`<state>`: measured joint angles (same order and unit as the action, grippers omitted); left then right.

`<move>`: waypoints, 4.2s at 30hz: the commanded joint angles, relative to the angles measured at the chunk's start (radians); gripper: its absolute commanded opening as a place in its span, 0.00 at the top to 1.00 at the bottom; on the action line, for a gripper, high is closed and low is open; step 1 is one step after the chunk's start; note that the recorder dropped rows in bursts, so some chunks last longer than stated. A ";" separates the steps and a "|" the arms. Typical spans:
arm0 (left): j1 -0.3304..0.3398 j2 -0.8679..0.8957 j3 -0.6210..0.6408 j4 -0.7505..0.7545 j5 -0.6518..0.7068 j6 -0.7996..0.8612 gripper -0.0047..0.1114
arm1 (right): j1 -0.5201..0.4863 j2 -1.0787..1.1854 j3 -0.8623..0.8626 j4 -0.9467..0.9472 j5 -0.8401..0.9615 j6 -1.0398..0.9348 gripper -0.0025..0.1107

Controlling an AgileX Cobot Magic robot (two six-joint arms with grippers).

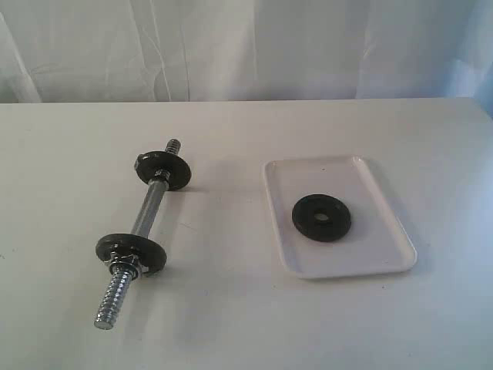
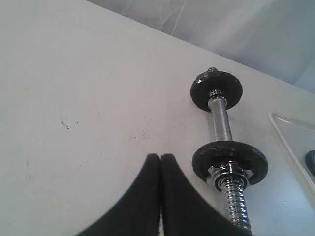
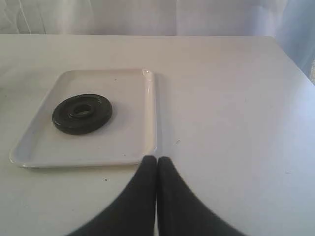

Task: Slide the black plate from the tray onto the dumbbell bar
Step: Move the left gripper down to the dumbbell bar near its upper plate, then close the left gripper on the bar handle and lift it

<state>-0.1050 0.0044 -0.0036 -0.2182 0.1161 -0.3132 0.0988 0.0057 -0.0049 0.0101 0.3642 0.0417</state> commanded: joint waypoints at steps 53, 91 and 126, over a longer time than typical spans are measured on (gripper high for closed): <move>-0.141 1.851 -1.465 -0.181 0.661 0.551 0.26 | -0.009 -0.006 0.005 -0.003 -0.016 -0.002 0.98; -0.228 2.038 -1.465 -0.186 0.523 0.523 0.26 | -0.009 -0.006 0.005 -0.003 -0.016 -0.002 0.98; -0.228 2.078 -1.465 -0.245 0.484 0.559 0.96 | -0.009 -0.006 0.005 -0.003 -0.016 -0.002 0.98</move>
<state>-0.3274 2.0832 -1.4661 -0.4654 0.5792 0.2052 0.0988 0.0057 -0.0049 0.0101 0.3642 0.0417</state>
